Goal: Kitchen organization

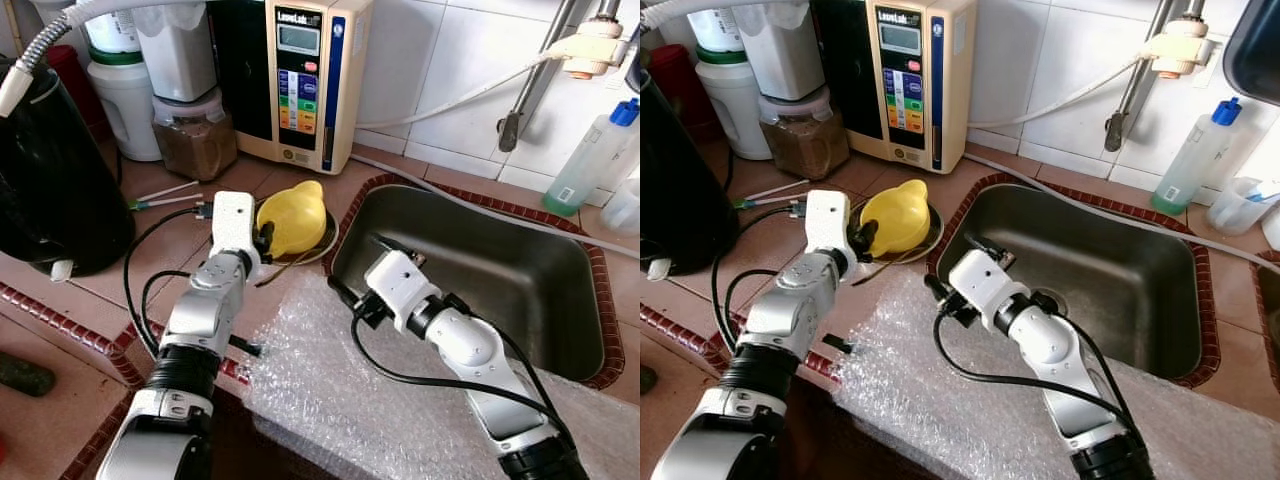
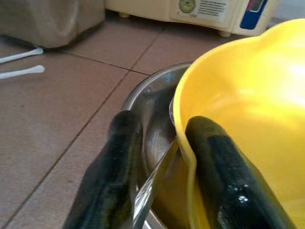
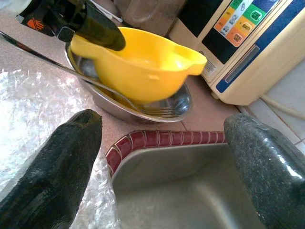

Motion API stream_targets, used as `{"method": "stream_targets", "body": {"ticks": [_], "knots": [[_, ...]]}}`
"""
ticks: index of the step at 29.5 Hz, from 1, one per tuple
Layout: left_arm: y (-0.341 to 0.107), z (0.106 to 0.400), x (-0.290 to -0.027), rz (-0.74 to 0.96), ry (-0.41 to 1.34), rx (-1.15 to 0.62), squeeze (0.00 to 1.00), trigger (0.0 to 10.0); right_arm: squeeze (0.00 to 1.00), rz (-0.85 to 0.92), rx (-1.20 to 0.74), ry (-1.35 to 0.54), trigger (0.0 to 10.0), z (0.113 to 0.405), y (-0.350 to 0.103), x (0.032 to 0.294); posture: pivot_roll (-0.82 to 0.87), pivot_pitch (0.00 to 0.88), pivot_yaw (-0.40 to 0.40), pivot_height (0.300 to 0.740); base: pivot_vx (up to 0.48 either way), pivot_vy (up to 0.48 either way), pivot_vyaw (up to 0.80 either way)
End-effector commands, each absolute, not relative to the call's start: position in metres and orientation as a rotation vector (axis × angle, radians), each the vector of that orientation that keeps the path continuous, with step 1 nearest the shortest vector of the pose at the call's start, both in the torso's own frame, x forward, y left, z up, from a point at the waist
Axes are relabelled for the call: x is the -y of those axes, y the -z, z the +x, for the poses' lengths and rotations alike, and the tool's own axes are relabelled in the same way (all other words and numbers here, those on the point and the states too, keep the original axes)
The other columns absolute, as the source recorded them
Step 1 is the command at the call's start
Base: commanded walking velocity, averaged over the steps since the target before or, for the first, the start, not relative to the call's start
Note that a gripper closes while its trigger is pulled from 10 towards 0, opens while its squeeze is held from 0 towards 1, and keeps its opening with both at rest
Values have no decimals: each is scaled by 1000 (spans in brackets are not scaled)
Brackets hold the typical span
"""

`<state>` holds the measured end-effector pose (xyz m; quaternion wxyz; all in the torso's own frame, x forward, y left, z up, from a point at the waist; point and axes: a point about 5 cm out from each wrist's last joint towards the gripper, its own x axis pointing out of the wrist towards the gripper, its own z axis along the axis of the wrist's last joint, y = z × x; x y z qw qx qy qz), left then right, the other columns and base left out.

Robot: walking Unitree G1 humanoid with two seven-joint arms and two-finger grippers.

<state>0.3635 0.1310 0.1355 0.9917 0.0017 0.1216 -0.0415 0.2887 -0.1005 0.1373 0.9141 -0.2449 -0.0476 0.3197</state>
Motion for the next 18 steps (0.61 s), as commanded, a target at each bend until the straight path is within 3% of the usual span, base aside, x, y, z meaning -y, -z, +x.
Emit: {"method": "stream_targets", "body": {"ticks": [1, 18], "knots": [[-139, 367, -133, 16, 71, -245, 0, 0, 0, -517, 97, -650, 10000, 292, -139, 103, -10, 0, -13, 740, 0, 0, 0], [-147, 367, -122, -48, 112, -194, 0, 0, 0, -529, 96, -643, 10000, 293, -138, 105, -13, 0, -13, 740, 0, 0, 0]]}}
